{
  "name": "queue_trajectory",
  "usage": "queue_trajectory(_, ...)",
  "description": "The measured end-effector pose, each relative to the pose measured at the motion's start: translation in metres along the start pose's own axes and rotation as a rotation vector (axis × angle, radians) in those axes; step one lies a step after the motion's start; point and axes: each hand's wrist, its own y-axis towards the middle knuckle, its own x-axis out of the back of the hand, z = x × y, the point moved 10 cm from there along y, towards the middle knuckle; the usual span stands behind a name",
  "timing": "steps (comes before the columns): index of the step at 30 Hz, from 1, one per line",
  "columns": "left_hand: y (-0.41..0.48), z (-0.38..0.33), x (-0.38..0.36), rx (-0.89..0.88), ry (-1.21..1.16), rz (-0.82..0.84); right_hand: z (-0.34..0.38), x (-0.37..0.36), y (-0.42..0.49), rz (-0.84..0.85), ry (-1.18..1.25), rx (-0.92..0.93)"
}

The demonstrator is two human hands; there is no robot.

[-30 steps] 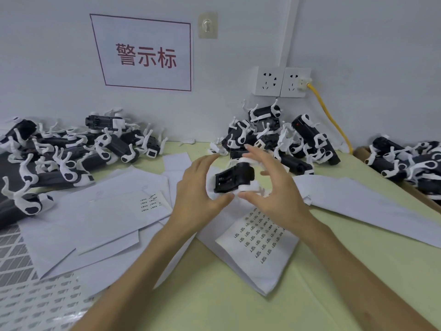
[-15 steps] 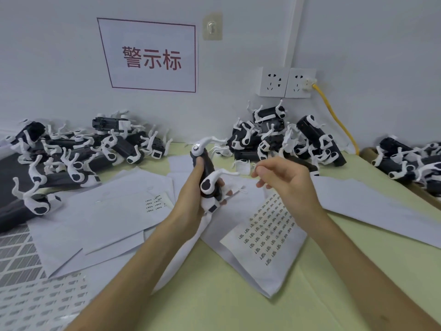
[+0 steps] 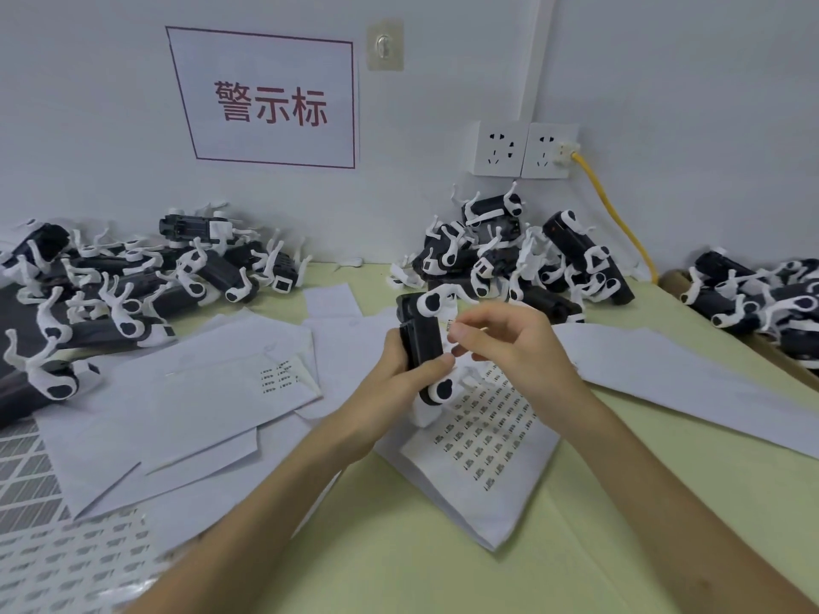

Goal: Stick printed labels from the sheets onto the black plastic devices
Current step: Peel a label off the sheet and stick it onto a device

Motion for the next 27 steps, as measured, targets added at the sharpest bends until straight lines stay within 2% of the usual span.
queue_trajectory(13, 0.003, 0.002, -0.002, -0.040, 0.154, -0.059, -0.005, -0.004, -0.006, -0.107, -0.165, -0.019)
queue_trajectory(27, 0.000, -0.002, -0.005, -0.088, 0.204, -0.075, 0.000, -0.005, -0.012, -0.132, -0.225, -0.014)
